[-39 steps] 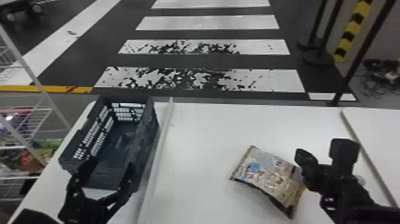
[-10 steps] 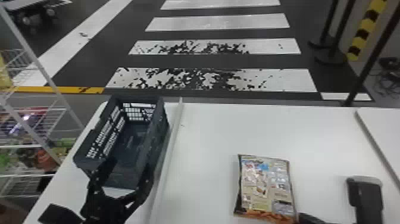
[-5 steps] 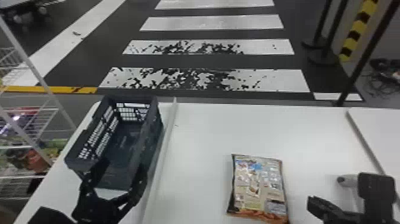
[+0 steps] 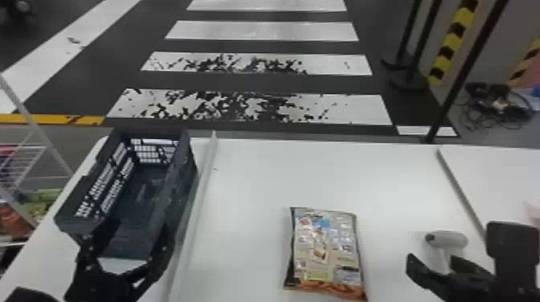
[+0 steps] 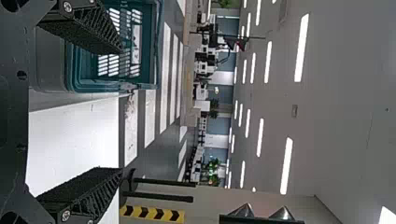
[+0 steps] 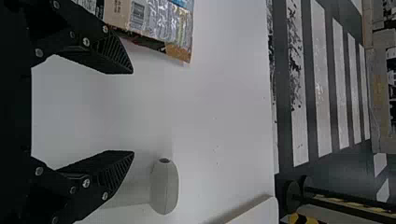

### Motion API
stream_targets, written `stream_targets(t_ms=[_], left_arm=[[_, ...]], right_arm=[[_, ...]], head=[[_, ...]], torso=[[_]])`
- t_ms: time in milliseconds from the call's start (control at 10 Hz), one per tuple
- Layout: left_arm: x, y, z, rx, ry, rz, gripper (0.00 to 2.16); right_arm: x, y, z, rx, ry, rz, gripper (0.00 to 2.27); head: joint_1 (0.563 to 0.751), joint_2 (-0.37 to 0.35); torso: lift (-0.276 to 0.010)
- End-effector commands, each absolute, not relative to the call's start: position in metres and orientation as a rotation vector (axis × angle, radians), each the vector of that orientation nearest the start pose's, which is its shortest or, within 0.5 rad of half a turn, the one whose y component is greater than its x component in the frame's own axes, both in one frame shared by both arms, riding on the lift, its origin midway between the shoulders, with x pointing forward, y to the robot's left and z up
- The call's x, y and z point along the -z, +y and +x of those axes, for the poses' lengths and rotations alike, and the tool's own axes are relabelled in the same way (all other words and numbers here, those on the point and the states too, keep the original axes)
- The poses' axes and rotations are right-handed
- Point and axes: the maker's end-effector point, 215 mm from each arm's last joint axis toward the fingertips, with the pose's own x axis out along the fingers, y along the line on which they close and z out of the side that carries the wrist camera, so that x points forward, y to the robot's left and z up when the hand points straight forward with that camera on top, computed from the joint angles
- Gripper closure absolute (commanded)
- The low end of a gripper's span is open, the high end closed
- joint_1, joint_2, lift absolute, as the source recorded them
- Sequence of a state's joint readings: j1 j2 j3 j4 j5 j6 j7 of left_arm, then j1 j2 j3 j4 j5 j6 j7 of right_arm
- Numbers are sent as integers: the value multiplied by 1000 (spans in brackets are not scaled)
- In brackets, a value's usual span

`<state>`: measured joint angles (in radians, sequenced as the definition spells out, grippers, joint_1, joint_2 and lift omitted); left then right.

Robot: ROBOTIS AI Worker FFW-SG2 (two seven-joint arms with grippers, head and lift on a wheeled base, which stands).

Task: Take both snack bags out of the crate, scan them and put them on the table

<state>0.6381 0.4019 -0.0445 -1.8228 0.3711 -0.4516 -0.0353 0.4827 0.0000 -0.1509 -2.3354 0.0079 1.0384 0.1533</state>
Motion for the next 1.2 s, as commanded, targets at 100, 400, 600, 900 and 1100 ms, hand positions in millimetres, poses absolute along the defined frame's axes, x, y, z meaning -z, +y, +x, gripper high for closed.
stream_targets(t_ms=[100,400,600,900,1100], left_arm=[[376,278,383,163,-30,-49,103],[377,279,384,161,-28,-48,103],[378,280,383,159,-26,-48,103],[379,281,383,156,-24,-48,103],[379,282,383,156,-24,-48,103]], right_arm=[[470,-313,362,107,787,-78,39],[490,-319,375,113,807,-61,39],[507,-316,388,99,830,-40,90],[528,-332,393,129,873,-54,154],[531,-346,392,147,883,-70,414]], head=[[695,-14],[695,-58],[695,-60],[695,-57],[695,-76]], torso=[[-92],[-92],[-92],[-92],[-92]])
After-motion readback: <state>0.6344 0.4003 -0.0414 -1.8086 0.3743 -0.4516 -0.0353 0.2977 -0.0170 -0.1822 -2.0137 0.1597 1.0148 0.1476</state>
